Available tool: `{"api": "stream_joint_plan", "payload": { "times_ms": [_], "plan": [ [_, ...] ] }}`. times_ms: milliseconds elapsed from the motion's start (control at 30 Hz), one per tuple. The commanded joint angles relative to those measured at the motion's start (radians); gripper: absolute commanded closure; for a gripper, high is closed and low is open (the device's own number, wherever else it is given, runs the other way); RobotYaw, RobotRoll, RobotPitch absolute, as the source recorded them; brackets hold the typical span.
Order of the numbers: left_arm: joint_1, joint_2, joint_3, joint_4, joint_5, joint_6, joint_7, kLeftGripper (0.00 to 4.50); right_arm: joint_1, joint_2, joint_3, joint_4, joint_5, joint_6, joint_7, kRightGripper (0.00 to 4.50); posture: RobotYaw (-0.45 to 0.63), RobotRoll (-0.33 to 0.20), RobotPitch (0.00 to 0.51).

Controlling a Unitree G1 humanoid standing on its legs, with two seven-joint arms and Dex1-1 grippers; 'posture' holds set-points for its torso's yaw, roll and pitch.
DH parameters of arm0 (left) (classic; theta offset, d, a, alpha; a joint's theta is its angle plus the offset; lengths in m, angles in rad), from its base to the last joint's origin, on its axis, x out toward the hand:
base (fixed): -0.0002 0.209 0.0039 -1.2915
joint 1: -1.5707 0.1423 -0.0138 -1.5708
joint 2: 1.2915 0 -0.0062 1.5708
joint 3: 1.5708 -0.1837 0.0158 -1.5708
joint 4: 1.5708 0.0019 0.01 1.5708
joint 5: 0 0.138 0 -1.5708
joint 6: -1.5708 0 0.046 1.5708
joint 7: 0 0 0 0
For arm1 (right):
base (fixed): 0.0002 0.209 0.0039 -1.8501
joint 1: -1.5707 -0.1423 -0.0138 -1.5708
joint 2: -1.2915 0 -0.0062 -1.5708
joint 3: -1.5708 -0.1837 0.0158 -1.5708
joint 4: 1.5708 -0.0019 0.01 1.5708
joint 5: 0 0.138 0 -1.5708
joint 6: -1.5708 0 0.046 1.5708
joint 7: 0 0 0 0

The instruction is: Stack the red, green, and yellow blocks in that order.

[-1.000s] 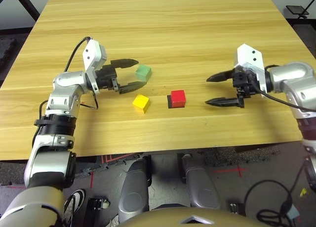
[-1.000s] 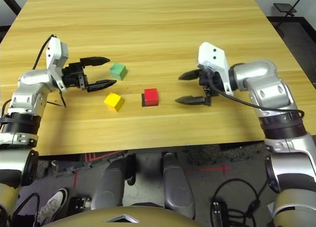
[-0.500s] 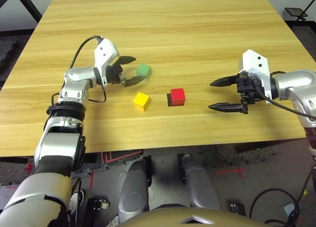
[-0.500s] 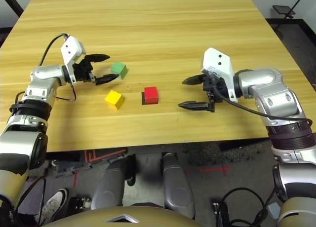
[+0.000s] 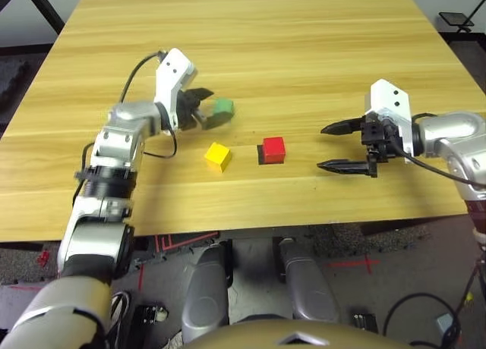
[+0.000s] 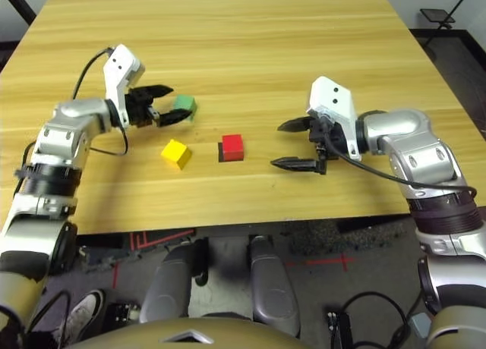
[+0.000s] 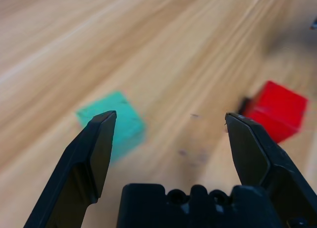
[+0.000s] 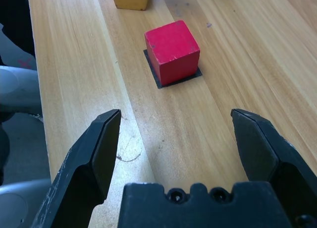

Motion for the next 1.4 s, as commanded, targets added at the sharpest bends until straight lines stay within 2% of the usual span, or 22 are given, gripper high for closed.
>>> {"api": "stream_joint_plan", "payload": {
  "times_ms": [33,200,367,667,800,1033,1400],
  "plan": [
    [0.023,-0.022,0.029,-0.09,0.03,0.1,0.153,0.0,0.004,0.009,0.012,-0.006,0.004,-0.007,-0.004,0.03,0.3,0.025,0.183],
    [0.035,-0.069,0.047,-0.101,0.101,0.156,0.363,0.0,0.012,0.023,0.008,-0.015,0.01,-0.003,-0.014,0.03,0.31,0.029,0.182],
    [0.045,-0.11,0.044,-0.126,0.109,0.25,0.462,0.0,0.019,0.031,0.016,-0.003,-0.003,-0.022,-0.017,0.03,0.31,0.028,0.182],
    [0.021,-0.316,0.054,-0.225,0.083,0.435,0.604,0.0,0.011,0.049,0.039,0.016,-0.014,-0.041,-0.025,0.03,0.32,0.03,0.186],
    [-0.006,-0.312,0.026,-0.193,0.096,0.411,0.621,0.0,0.015,0.051,0.043,0.018,-0.014,-0.048,-0.024,0.03,0.32,0.036,0.187],
    [0.019,-0.304,-0.018,-0.145,0.127,0.357,0.659,0.0,0.026,0.055,0.038,-0.006,0.0,-0.033,-0.031,0.03,0.32,0.032,0.193],
    [0.034,-0.33,0.004,0.004,0.152,0.217,0.709,0.0,0.023,0.057,0.04,-0.009,0.007,-0.029,-0.03,0.03,0.32,0.021,0.2]
  ]
}}
